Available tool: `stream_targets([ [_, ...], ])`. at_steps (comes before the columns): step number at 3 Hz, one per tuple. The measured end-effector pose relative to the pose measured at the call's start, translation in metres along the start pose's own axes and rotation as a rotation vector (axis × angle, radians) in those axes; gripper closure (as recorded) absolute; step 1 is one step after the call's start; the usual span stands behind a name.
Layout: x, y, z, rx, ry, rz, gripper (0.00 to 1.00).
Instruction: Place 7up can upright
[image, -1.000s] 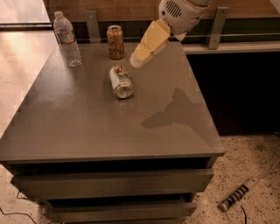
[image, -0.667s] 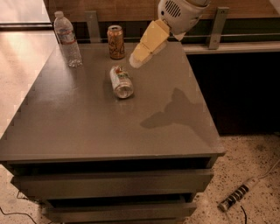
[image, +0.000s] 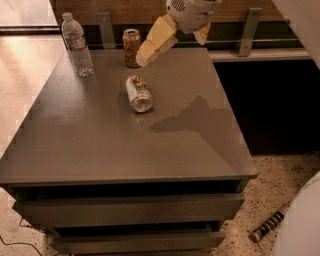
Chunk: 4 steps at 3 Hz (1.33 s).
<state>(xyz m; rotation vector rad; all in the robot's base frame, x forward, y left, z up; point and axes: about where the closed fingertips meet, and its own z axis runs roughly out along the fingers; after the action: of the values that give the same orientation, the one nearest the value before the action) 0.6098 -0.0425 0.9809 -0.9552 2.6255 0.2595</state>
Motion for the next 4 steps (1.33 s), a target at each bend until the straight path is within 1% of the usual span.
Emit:
stream_targets([
  [1, -0.022, -0.004, 0.019, 0.032, 0.044, 0.088, 0.0],
  [2, -0.039, -0.003, 0.045, 0.035, 0.084, 0.164, 0.0],
  [3, -0.046, 0.002, 0.062, 0.037, 0.117, 0.198, 0.0],
  [4, -0.055, 0.006, 0.078, 0.045, 0.155, 0.212, 0.0],
])
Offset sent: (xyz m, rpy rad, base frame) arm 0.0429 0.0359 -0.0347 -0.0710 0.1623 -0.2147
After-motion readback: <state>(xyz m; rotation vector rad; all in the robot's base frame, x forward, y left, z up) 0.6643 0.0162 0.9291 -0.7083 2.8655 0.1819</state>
